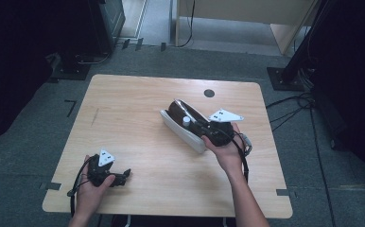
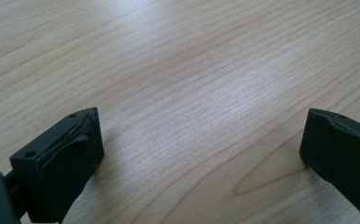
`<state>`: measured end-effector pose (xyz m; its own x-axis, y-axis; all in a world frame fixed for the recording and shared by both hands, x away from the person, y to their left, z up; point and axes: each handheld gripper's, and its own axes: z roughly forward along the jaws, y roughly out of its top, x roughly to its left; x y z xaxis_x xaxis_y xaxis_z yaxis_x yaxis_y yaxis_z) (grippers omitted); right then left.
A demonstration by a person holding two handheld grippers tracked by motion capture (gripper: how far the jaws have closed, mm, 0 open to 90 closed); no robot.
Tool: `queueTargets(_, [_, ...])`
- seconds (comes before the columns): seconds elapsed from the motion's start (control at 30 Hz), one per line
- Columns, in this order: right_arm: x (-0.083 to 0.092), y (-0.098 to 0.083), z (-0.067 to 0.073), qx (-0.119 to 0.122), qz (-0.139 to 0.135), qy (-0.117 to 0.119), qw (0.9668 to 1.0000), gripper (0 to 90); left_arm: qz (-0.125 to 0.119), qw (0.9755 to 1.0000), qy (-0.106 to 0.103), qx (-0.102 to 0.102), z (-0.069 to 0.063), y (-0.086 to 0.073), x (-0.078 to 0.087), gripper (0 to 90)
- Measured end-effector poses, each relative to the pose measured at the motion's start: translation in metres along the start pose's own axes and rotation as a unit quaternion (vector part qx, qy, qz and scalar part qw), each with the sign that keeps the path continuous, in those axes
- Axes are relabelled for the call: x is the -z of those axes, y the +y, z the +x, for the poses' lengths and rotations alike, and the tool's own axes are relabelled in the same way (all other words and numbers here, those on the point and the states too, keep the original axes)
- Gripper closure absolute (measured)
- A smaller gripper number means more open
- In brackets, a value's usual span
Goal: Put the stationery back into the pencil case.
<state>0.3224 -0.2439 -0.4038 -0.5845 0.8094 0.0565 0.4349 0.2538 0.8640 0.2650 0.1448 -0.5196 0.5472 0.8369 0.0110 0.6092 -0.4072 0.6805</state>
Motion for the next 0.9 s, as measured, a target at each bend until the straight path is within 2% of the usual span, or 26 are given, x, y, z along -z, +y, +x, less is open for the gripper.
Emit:
queueTargets(0.33, [-0.016, -0.005, -0.004, 0.001, 0.032, 0.002, 0.9995, 81.0, 0.000, 1.0000, -0.001, 0.000, 0.000, 0.000, 0.000, 0.0])
queueTargets(0.63, [-0.016, -0.005, -0.012, -0.011, 0.035, 0.015, 0.9992, 80.8, -0.001, 1.0000, -0.002, 0.000, 0.000, 0.000, 0.000, 0.0])
queueTargets(0.9, [-0.013, -0.005, -0.014, -0.013, 0.029, 0.010, 0.9994, 80.8, -0.001, 1.0000, -0.002, -0.001, 0.000, 0.000, 0.000, 0.0])
